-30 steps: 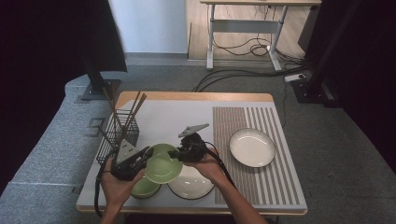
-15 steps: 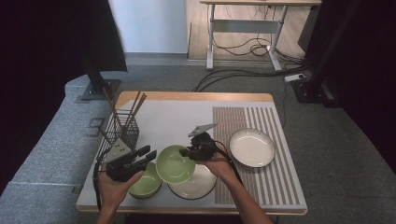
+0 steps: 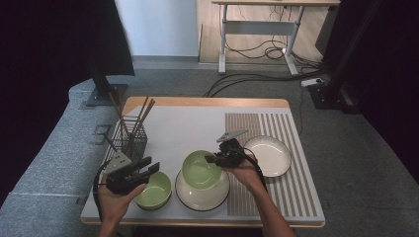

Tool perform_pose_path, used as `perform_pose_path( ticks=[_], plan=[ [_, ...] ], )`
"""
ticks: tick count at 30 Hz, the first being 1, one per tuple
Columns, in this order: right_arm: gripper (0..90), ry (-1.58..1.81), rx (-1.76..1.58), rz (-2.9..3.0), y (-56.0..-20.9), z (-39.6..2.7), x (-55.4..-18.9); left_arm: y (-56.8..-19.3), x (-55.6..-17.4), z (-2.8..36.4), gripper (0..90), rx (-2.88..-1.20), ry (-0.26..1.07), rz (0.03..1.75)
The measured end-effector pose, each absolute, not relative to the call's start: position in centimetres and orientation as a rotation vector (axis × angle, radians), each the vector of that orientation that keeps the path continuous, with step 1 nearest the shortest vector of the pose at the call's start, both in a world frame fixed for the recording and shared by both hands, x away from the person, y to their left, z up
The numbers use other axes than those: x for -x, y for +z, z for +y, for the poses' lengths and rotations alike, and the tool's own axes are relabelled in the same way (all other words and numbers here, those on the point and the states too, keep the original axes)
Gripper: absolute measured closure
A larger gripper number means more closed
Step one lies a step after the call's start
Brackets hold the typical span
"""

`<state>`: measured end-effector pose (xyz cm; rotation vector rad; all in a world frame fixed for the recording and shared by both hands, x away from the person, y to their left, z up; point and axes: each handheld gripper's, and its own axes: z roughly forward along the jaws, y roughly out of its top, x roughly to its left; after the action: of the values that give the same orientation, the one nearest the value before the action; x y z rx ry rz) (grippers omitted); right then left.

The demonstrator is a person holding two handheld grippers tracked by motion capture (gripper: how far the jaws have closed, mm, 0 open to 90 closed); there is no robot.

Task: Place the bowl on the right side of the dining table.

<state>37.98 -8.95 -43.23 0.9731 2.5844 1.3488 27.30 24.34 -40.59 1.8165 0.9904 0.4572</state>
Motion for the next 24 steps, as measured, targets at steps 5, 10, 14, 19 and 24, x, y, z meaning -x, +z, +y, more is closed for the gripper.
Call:
perform_pose_path(
  ticks=[5,10,14,19,24],
  plan=[
    [83.7,1.377,-1.009,2.554,-43.4,-10.4,-38.3,-41.1,-27.4,24.9,58.0,-1.819,0.445,1.012],
    [83.6,1.37,-1.026,2.524,-43.8,-11.3,-38.5,-41.4,-27.5,24.9,56.5,-1.828,0.444,1.029],
    [83.7,1.364,-1.05,2.519,-44.2,-12.0,-38.7,-41.5,-27.5,24.8,56.2,-1.834,0.435,1.033],
    [83.7,1.357,-1.068,2.503,-44.4,-12.8,-38.7,-41.8,-27.4,24.9,55.2,-1.831,0.42,1.01],
    [83.7,1.362,-1.114,2.468,-44.8,-13.9,-38.8,-42.1,-27.2,25.0,55.1,-1.843,0.436,1.031]
  ],
)
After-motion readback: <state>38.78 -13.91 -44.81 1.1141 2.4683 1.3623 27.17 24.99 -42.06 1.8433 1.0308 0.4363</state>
